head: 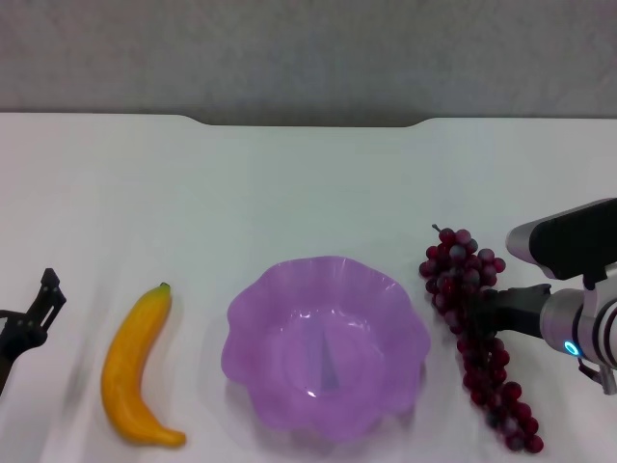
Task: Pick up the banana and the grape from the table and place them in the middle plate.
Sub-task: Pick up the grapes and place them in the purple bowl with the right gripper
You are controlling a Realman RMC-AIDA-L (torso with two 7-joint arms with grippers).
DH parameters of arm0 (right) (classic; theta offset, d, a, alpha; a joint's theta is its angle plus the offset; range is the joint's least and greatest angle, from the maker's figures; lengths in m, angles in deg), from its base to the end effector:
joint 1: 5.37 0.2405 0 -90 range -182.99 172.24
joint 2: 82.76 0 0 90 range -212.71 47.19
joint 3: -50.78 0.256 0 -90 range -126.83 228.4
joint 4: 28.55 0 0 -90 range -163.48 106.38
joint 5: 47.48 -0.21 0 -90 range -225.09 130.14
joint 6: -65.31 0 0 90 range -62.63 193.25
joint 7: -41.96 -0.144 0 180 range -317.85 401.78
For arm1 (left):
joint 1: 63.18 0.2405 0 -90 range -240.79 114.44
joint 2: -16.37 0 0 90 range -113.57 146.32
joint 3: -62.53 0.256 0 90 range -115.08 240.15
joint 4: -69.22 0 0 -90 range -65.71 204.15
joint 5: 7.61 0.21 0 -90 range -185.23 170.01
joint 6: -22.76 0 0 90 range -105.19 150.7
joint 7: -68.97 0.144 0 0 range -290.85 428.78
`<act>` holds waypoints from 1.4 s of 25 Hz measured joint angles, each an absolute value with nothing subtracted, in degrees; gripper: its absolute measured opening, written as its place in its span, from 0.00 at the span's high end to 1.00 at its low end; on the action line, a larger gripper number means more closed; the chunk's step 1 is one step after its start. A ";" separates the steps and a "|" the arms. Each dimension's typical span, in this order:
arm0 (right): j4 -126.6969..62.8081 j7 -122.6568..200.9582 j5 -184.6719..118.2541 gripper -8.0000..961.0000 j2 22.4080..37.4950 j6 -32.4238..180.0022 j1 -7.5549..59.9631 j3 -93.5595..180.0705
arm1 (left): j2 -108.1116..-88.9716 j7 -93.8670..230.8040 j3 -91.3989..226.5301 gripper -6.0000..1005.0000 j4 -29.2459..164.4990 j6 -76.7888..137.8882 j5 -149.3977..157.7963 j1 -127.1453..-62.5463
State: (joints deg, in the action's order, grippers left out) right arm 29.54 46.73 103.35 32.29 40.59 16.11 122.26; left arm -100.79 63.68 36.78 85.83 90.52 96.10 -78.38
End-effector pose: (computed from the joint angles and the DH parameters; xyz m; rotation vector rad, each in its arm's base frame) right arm 0.2742 0.3644 -0.0635 -2.0878 0.9964 -0.0357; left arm -0.3698 0.2690 -0.0227 -1.4781 -0.7380 -0.6273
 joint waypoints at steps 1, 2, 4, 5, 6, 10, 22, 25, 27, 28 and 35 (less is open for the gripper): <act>29.55 46.73 103.35 0.77 32.29 40.60 16.10 122.25 | -100.79 63.68 36.78 0.10 85.83 90.52 96.10 -78.38; 29.56 46.74 103.35 0.77 32.28 40.63 16.09 122.15 | -100.78 63.67 36.78 0.10 85.83 90.52 96.10 -78.38; 29.59 46.74 103.38 0.77 32.28 40.65 16.08 122.11 | -100.78 63.67 36.78 0.10 85.83 90.52 96.10 -78.38; 29.66 46.75 103.56 0.78 32.29 40.67 16.08 122.09 | -100.78 63.67 36.78 0.10 85.82 90.52 96.10 -78.38; 29.74 46.75 103.73 0.78 32.28 40.71 16.05 122.08 | -100.78 63.66 36.78 0.10 85.83 90.52 96.10 -78.36; 31.47 46.52 106.16 0.78 32.34 43.21 14.22 122.12 | -100.78 63.67 36.78 0.10 85.82 90.52 96.10 -78.32; 38.48 46.41 110.17 0.78 32.38 47.47 8.74 121.97 | -100.78 63.78 36.78 0.10 85.83 90.52 96.10 -78.29; 40.01 46.36 111.75 0.79 32.38 47.54 8.05 121.97 | -100.78 63.84 36.78 0.10 85.83 90.52 96.10 -78.29; 41.35 46.23 112.92 0.79 32.38 47.54 7.58 121.98 | -100.78 63.84 36.78 0.10 85.83 90.52 96.10 -78.29; 41.94 46.22 113.31 0.79 32.38 47.55 7.38 121.98 | -100.78 63.85 36.78 0.10 85.83 90.52 96.10 -78.29; 50.68 46.40 118.08 0.78 32.26 46.41 4.83 122.64 | -100.78 63.87 36.78 0.10 85.83 90.52 96.10 -78.20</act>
State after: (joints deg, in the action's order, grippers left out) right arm 50.68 46.40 118.08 32.26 46.41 4.83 122.64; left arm -100.78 63.87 36.78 85.83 90.52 96.10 -78.20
